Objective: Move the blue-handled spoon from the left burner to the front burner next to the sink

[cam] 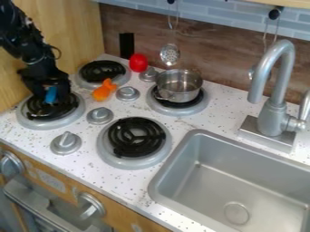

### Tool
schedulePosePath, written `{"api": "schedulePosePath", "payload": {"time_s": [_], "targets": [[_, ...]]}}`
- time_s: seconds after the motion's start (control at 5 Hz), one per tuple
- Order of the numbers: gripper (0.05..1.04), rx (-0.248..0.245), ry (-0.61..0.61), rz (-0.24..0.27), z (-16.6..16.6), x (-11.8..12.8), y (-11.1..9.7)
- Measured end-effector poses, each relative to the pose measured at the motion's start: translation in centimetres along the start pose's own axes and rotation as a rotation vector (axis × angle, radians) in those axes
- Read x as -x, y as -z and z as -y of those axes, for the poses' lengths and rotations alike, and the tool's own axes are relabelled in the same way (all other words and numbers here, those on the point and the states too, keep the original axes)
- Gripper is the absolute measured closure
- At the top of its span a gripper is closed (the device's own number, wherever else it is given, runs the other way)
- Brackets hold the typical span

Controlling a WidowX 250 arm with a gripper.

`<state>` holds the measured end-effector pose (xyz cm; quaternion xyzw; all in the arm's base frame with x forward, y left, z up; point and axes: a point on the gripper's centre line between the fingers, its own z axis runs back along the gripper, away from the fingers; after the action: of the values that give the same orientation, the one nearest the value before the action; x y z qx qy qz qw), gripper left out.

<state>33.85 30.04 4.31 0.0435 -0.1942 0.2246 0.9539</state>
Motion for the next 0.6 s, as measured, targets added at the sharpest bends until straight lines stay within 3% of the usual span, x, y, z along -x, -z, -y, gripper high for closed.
{"api": "schedulePosePath", "payload": {"time_s": [0.2,0.4,0.6], "targets": [[0.41,-0.023,-0.001,-0.021,-0.46,0.23,0.52],[0.649,-0.045,-0.006,-0.012,-0.81,0.07,0.45],[0.682,-0.059,0.006,-0.014,-0.97,0.37,0.63]]}}
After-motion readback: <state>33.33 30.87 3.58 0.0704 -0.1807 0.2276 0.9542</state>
